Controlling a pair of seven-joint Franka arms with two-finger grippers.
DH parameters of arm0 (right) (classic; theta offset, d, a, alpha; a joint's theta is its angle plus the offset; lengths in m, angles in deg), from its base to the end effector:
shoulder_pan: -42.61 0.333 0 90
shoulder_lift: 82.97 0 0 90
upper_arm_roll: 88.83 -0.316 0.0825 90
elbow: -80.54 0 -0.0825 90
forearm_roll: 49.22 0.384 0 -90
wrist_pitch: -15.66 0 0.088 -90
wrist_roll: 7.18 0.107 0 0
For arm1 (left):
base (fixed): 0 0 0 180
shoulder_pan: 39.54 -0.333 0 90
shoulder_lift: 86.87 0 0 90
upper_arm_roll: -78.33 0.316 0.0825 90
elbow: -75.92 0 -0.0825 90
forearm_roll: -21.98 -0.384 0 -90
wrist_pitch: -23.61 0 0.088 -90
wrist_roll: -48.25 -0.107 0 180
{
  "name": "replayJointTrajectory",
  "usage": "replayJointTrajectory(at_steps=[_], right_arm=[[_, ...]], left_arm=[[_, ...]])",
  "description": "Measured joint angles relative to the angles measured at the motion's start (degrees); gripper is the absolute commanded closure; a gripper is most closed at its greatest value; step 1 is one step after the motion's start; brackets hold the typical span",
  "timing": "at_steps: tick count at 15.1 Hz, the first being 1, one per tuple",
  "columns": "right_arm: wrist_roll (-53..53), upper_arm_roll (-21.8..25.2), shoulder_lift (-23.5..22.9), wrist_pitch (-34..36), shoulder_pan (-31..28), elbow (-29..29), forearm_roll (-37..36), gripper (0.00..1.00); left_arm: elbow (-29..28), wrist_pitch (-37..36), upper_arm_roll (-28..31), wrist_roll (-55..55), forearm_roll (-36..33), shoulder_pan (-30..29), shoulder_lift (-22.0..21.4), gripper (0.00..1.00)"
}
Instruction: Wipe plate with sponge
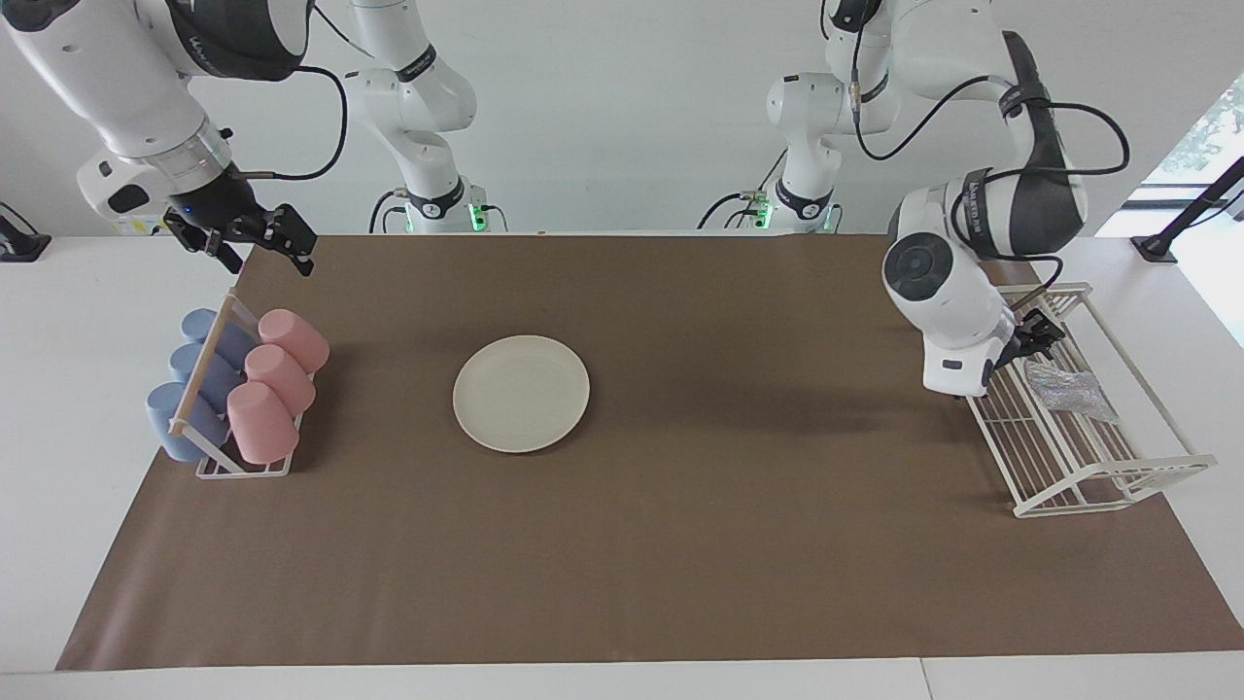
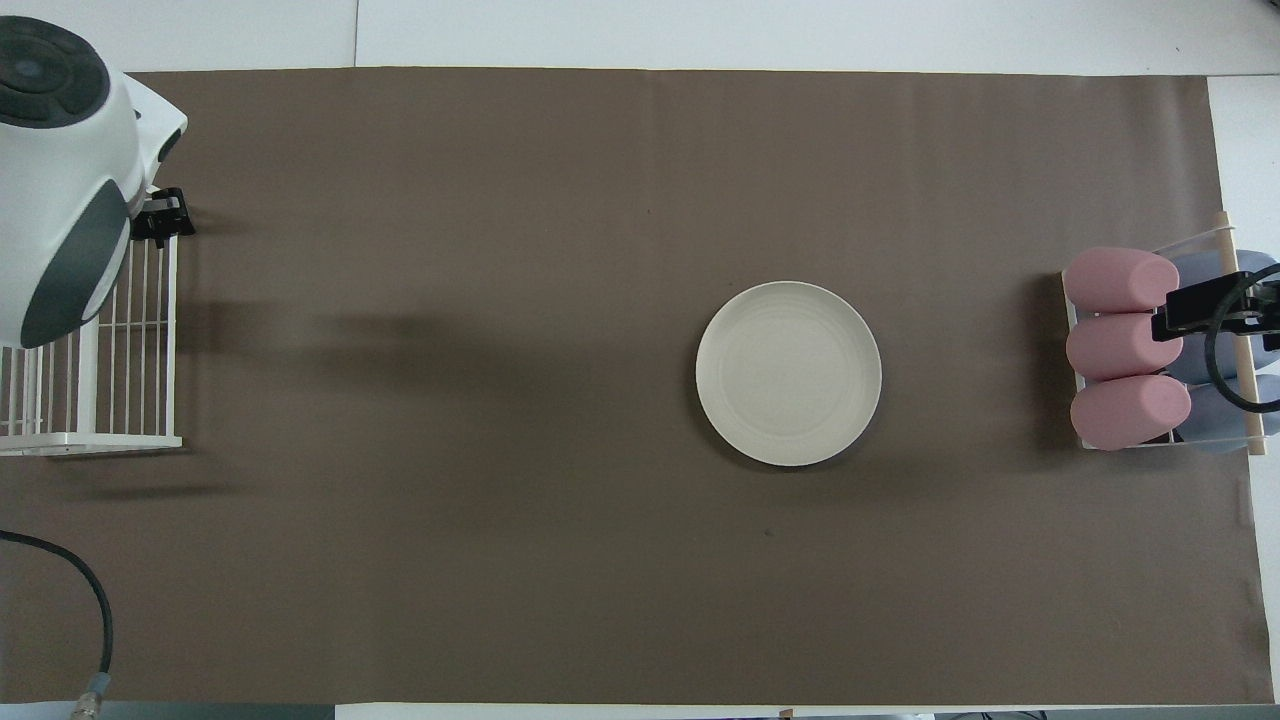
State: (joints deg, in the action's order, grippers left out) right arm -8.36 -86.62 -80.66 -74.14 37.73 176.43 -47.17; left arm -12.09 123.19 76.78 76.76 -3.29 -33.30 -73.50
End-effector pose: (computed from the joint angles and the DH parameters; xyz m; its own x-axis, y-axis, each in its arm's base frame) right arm 0.5352 -0.0631 0.5979 0.9926 -0.1025 -0.0652 -0.1051 -0.9937 -0.0386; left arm 0.6320 -0.0456 0.5251 0.9573 0.2434 0.1562 0.2859 -0.8775 -0.3850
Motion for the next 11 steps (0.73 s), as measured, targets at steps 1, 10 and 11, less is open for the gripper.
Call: replayJointTrajectory(at_steps=[1,10,11], right_arm=[[0.0,0.0,0.0,0.0,0.0,0.0,0.0,0.0],[0.0,0.0,0.0,0.0,0.0,0.0,0.0,0.0],[0.0,0.0,0.0,0.0,0.0,0.0,0.0,0.0]], left_arm=[[0.85,0.0,0.08,-0.49,3.79,-0.82,-0.61,0.0],[1.74,-10.21,-0.26,-11.67,24.42,-6.73,-11.15,0.0],[1.69,-12.77,-0.4,-13.08,25.16,-6.7,-11.98,0.0]])
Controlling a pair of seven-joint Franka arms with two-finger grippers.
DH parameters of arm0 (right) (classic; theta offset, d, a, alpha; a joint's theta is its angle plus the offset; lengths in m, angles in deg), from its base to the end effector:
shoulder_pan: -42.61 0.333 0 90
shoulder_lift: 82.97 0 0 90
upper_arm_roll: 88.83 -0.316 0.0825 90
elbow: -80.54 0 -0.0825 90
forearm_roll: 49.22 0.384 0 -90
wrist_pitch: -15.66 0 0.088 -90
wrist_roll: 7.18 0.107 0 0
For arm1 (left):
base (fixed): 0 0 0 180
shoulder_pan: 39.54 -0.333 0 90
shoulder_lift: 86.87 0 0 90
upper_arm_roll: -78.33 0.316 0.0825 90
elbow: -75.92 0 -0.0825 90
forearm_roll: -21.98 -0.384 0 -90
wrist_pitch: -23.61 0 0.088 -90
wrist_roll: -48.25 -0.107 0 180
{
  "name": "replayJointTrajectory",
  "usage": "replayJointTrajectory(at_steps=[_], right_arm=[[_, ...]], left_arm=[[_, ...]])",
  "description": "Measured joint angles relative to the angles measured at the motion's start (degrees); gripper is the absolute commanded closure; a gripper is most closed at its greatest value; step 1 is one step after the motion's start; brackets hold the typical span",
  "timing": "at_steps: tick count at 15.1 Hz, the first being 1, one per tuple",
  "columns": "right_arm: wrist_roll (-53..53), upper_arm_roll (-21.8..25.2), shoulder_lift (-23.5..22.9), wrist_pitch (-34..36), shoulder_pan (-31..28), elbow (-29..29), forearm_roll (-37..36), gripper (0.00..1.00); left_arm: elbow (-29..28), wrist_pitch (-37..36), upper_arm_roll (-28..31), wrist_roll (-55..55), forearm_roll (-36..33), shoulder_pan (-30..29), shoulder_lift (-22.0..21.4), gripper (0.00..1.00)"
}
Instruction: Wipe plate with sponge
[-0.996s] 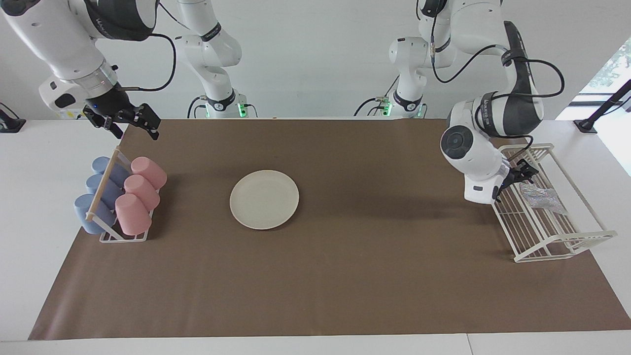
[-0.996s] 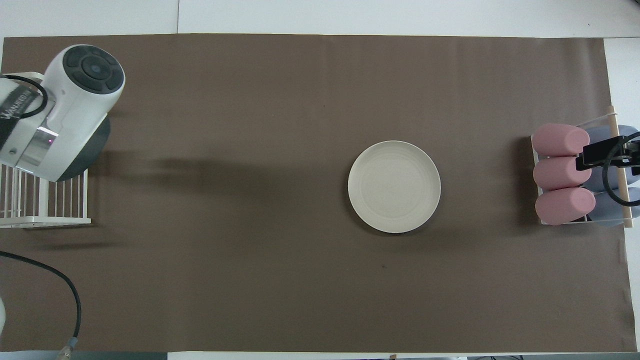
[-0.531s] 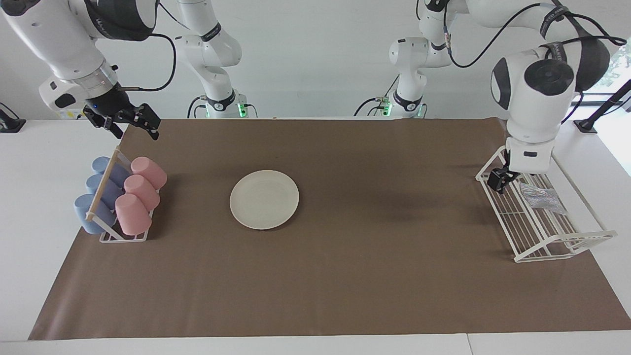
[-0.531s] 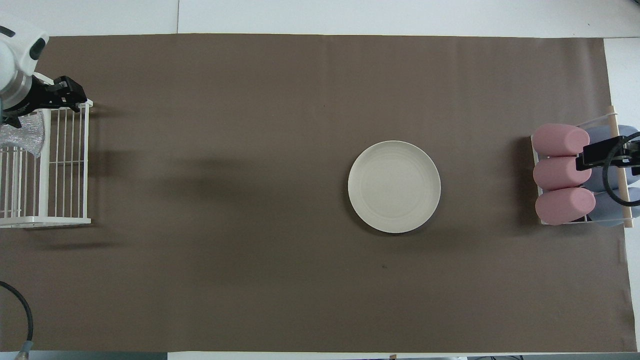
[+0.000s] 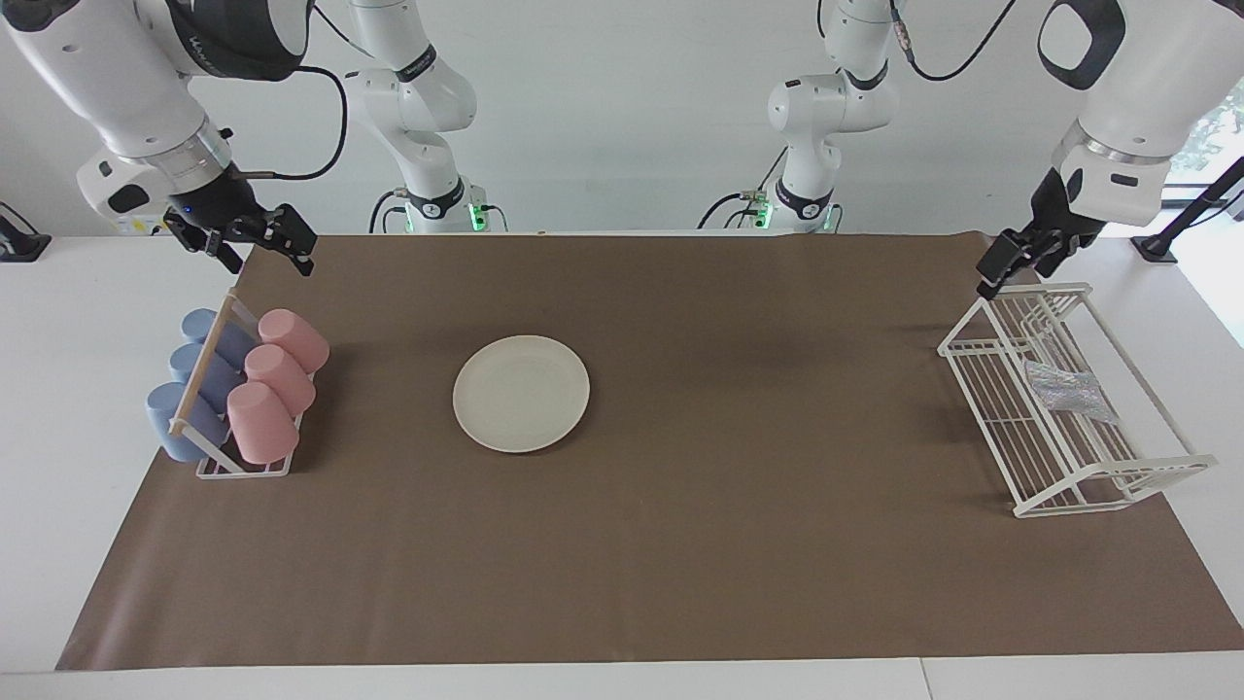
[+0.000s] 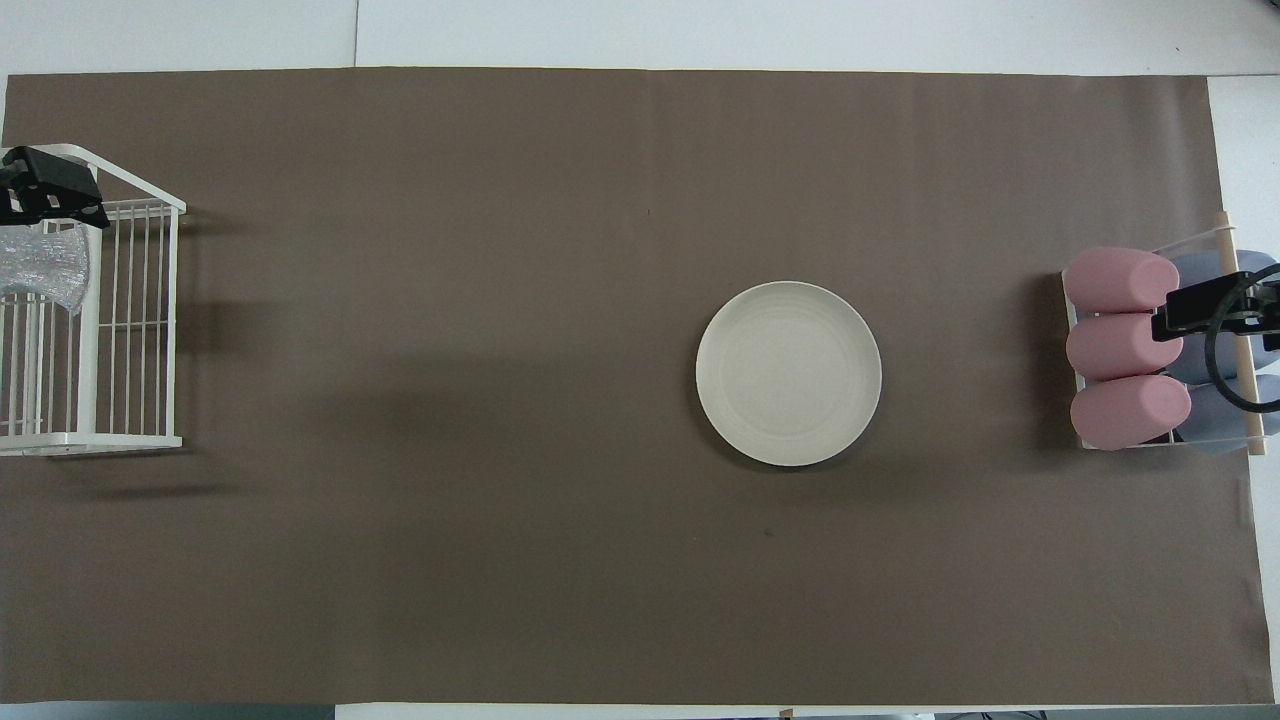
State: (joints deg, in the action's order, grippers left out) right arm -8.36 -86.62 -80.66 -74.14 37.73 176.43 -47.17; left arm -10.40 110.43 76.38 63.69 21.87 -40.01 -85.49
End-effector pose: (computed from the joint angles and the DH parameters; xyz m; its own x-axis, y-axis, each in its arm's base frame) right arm 0.5352 -0.0631 0.5979 0.9926 -0.1025 -0.0652 -0.1051 -0.9937 -0.0386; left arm 0.5566 -0.0139 0.6364 0.9703 0.2413 -0.0145 0.2413 -0.9704 -0.0051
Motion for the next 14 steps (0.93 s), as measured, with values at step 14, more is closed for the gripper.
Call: replayJointTrajectory(at_steps=[14], right_arm=[[0.0,0.0,0.0,0.0,0.0,0.0,0.0,0.0]], left_arm=[[-6.9,1.08,-0.09,-6.54,2.91,0.11,-3.49,0.0]])
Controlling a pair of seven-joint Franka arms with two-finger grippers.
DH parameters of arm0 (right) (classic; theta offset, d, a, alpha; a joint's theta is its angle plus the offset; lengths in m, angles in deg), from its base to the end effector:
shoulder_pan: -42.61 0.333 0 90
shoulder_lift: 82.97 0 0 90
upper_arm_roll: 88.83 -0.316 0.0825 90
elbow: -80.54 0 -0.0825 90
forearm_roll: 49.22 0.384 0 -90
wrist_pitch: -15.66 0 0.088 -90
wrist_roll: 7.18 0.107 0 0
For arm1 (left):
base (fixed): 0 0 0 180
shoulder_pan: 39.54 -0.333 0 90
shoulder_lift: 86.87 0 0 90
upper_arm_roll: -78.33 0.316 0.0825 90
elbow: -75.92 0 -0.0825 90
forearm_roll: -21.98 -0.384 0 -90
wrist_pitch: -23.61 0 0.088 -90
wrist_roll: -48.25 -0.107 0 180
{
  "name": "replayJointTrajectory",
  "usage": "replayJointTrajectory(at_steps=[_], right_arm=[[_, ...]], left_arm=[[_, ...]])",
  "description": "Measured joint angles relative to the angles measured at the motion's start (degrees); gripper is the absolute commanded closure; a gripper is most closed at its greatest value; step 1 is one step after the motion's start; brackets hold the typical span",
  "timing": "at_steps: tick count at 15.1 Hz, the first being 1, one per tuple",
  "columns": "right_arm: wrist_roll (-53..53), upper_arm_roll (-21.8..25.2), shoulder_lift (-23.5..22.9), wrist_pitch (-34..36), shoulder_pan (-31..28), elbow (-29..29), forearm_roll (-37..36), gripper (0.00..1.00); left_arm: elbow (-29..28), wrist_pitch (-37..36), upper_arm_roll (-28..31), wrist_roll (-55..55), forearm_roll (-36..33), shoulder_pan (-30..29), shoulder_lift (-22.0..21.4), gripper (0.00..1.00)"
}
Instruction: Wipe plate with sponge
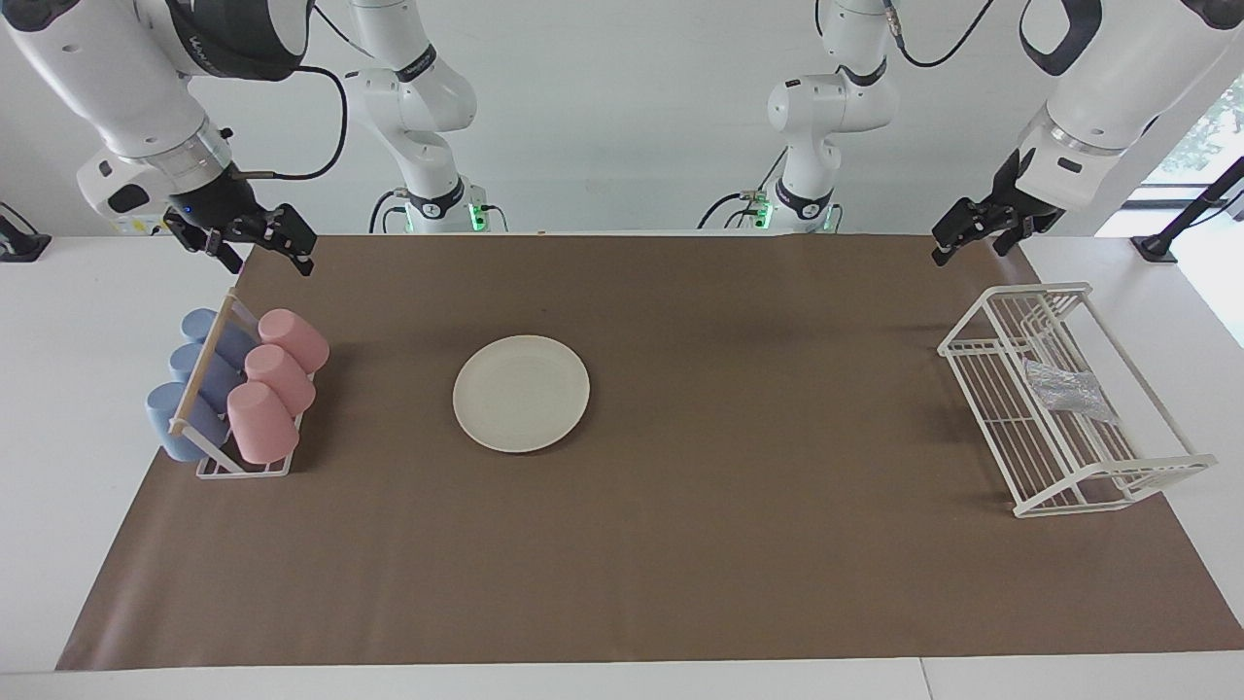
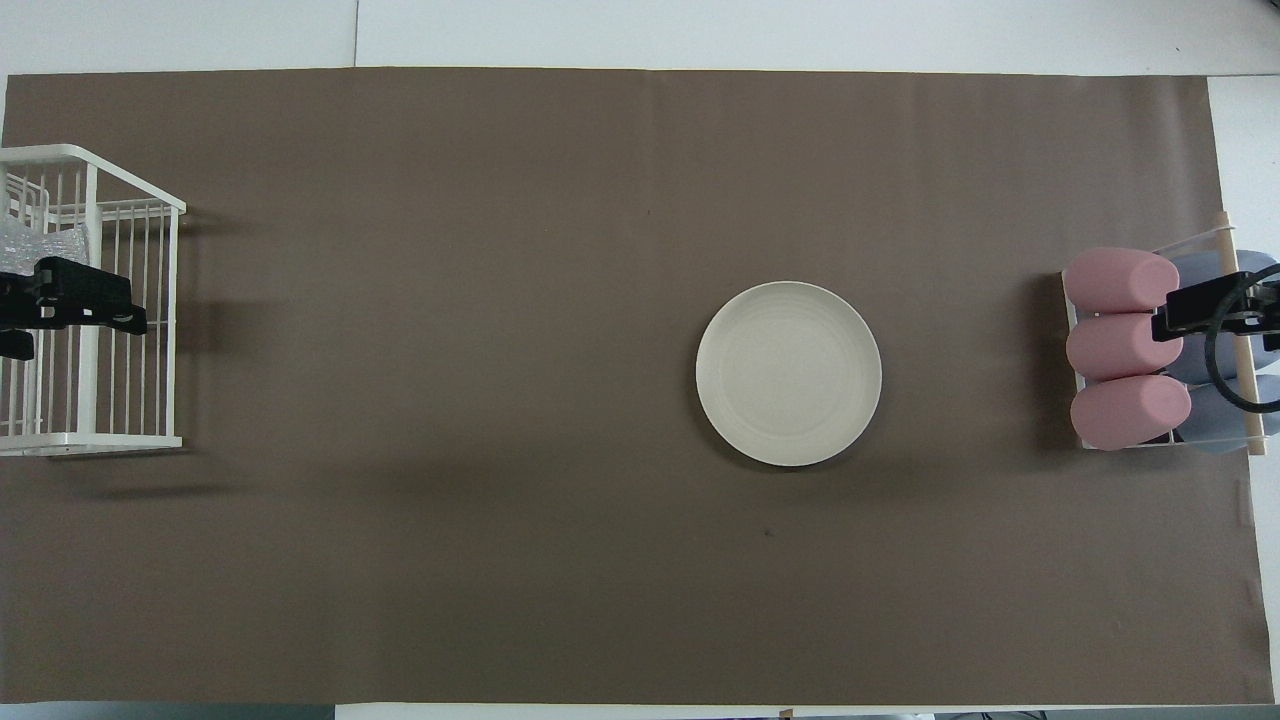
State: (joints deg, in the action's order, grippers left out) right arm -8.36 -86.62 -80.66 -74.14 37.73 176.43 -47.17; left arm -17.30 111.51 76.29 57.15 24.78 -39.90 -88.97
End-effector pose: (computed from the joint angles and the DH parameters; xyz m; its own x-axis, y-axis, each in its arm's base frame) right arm 0.5352 -0.0631 0.5979 0.9926 -0.1025 -0.0652 -0.1051 -0.9937 -0.0386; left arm 0.5379 -0.0215 0.6151 0.9903 0.1239 -0.0628 0.1264 -0.9912 0.0383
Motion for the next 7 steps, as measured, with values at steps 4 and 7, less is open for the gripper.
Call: replayJointTrajectory(at_steps=[4,7], right_arm=[[0.0,0.0,0.0,0.0,0.0,0.0,0.0,0.0],[0.0,0.0,0.0,0.0,0.0,0.0,0.0,0.0]], left_arm=[[-0.05,0.18,0.0,0.0,0.01,0.0,0.0,0.0],[-0.05,0.35,-0.01,0.0,0.01,0.0,-0.01,0.0]])
